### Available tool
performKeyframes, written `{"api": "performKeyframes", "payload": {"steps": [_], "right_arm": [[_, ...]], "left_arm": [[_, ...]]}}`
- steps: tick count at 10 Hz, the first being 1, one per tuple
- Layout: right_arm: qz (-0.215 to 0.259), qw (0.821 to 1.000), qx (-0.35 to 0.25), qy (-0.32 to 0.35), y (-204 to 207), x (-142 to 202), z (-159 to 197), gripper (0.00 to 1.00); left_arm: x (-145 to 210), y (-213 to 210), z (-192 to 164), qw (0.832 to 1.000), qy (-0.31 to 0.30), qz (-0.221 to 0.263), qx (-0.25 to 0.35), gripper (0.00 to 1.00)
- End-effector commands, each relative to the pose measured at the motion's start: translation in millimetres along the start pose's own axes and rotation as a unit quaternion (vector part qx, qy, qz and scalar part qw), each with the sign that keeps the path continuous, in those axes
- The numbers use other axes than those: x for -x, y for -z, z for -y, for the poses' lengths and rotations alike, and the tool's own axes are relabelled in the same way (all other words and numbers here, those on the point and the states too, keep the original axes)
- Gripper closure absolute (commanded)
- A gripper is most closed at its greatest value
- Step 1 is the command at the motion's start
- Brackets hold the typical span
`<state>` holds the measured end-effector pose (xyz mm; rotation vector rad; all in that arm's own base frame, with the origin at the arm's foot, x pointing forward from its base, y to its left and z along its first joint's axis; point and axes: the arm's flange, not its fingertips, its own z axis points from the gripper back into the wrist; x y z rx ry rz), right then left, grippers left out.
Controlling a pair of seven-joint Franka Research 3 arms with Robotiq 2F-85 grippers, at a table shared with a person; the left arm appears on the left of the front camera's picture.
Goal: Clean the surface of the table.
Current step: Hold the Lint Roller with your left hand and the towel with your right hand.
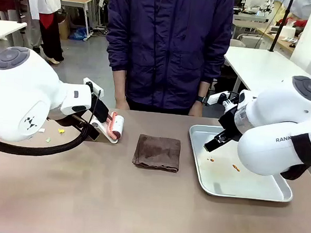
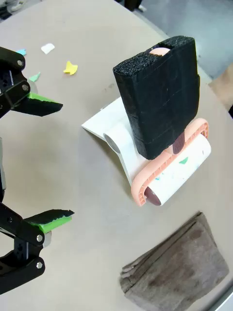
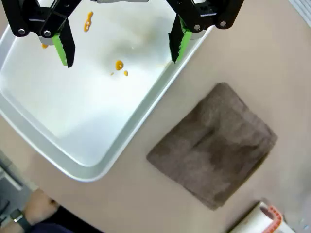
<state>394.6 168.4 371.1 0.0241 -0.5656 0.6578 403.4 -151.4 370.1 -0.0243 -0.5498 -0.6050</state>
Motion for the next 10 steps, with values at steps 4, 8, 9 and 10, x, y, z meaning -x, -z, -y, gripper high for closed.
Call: {"api": "performKeyframes", "payload": {"steps": [4,8,9,10], "right_arm": [[0.000,1.000,0.000,0.000,0.0,0.0,0.0,0.00],[0.000,1.000,0.000,0.000,0.0,0.0,0.0,0.00],[0.000,1.000,0.000,0.000,0.0,0.0,0.0,0.00],[0.000,1.000,0.000,0.000,0.0,0.0,0.0,0.00]], "left_arm": [[0.0,0.0,0.0,1.000,0.000,0.000,0.000,0.00],[0.0,0.0,0.0,1.000,0.000,0.000,0.000,0.00],[0.0,0.0,0.0,1.000,0.000,0.000,0.000,0.00],[0.0,0.0,0.0,1.000,0.000,0.000,0.000,0.00]]}}
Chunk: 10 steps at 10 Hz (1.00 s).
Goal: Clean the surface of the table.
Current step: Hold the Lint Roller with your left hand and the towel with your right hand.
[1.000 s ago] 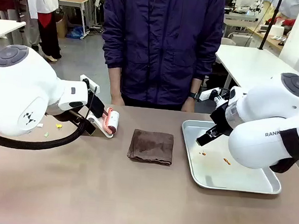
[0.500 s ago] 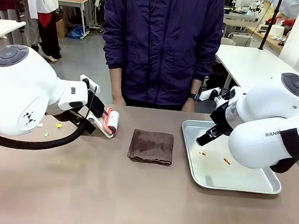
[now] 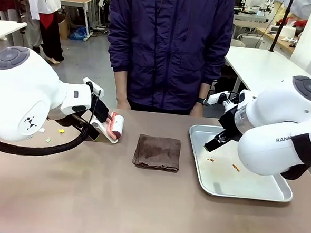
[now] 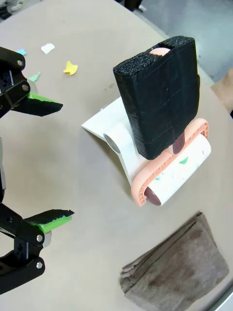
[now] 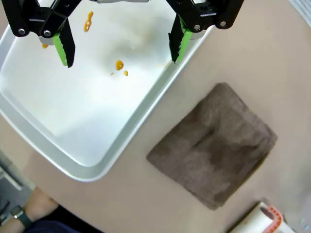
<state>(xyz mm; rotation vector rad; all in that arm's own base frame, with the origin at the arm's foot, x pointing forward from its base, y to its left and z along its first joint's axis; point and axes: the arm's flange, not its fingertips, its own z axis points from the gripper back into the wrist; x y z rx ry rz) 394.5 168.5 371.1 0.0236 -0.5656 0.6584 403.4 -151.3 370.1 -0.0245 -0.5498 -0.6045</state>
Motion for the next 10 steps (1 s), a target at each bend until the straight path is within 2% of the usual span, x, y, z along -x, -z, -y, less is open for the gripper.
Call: {"api": "performKeyframes", "payload": {"steps": [1,7,8,9,10], "right_arm": [[0.000,1.000,0.000,0.000,0,0,0,0.00],[0.000,1.000,0.000,0.000,0,0,0,0.00],[-0.034,0.999,-0.018,0.025,-5,-3,-1,0.00],[-0.087,0.992,-0.038,0.078,-12,-5,-3,0.00],[-0.114,0.983,-0.045,0.140,-24,-7,-3,0.00]], "left_arm": [[0,0,0,1.000,0.000,0.000,0.000,0.00],[0,0,0,1.000,0.000,0.000,0.000,0.00],[0,0,0,1.000,0.000,0.000,0.000,0.00],[6,-14,-6,0.999,-0.034,-0.029,0.029,0.00],[-5,-30,6,0.989,-0.105,-0.103,0.019,0.00]]}}
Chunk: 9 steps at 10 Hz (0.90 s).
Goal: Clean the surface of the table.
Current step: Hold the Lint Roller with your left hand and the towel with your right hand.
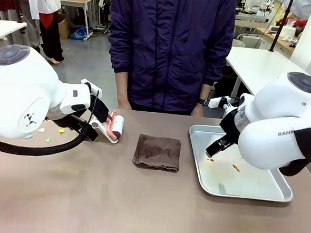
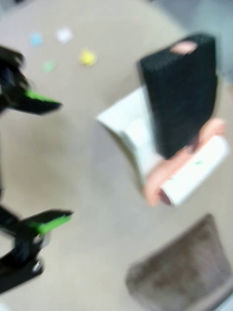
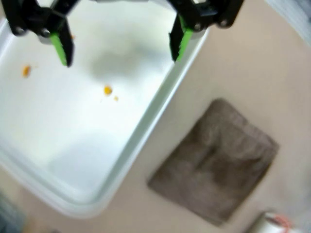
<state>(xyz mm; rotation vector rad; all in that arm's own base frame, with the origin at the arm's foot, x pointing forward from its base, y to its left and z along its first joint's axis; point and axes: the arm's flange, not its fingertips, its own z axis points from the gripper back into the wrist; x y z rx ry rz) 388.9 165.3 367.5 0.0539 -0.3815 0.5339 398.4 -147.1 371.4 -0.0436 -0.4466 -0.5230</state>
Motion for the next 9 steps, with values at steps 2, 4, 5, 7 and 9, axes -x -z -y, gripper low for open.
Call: {"api": "performKeyframes", "payload": {"steps": [2,4,5,7,9], "right_arm": [[-0.061,0.981,-0.102,0.152,-49,-3,-4,0.00],[-0.065,0.955,-0.206,0.204,-67,15,11,0.00],[-0.047,0.933,-0.243,0.261,-78,34,27,0.00],[0.009,0.884,-0.322,0.338,-97,82,55,0.00],[0.054,0.836,-0.366,0.406,-106,139,88,0.00]], "left_arm": [[-7,-61,20,0.982,-0.133,-0.065,0.116,0.00],[10,-91,-2,0.961,-0.165,-0.024,0.218,0.00],[25,-109,-25,0.954,-0.187,0.000,0.236,0.00],[62,-135,-76,0.931,-0.235,0.051,0.276,0.00],[121,-158,-128,0.900,-0.275,0.119,0.316,0.00]]}}
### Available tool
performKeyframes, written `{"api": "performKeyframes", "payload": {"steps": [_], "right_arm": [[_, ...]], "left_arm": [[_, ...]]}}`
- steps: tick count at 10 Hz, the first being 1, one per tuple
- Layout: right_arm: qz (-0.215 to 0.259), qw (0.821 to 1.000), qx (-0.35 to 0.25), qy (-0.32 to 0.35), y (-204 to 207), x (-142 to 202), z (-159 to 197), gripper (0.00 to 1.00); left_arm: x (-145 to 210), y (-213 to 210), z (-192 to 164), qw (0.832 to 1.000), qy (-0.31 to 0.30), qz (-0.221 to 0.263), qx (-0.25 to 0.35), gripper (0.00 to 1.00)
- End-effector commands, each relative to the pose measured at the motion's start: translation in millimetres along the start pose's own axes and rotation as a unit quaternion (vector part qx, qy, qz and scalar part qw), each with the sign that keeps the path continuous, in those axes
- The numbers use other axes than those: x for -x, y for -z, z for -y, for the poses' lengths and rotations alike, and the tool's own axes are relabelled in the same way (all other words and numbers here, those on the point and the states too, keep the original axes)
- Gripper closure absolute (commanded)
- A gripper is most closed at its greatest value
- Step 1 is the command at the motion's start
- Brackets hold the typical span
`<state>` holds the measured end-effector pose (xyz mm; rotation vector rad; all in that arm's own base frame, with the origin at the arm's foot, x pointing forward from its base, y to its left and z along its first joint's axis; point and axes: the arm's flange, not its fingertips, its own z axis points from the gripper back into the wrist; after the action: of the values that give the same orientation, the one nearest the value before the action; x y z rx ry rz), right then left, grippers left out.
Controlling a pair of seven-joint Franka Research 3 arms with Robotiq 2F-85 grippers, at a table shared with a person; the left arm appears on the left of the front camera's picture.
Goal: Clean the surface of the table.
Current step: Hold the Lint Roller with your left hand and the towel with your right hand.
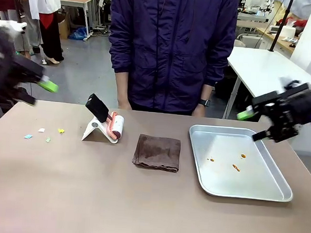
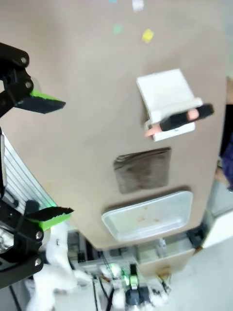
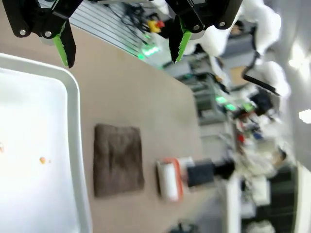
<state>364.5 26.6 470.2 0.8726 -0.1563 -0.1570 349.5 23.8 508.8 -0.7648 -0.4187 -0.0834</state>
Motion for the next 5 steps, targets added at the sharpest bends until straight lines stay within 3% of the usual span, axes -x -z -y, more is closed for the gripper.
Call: {"api": "performKeyframes", "payload": {"steps": [1,3,5], "right_arm": [[0.065,0.995,-0.065,0.047,-19,79,81,0.00],[0.114,0.986,-0.087,0.081,-56,82,118,0.00],[0.155,0.975,-0.116,0.113,-83,77,155,0.00]], "left_arm": [[67,-32,-55,0.996,-0.030,0.068,0.054,0.00],[100,-56,-88,0.985,-0.068,0.143,0.071,0.00],[132,-56,-112,0.975,-0.112,0.180,0.061,0.00]]}}
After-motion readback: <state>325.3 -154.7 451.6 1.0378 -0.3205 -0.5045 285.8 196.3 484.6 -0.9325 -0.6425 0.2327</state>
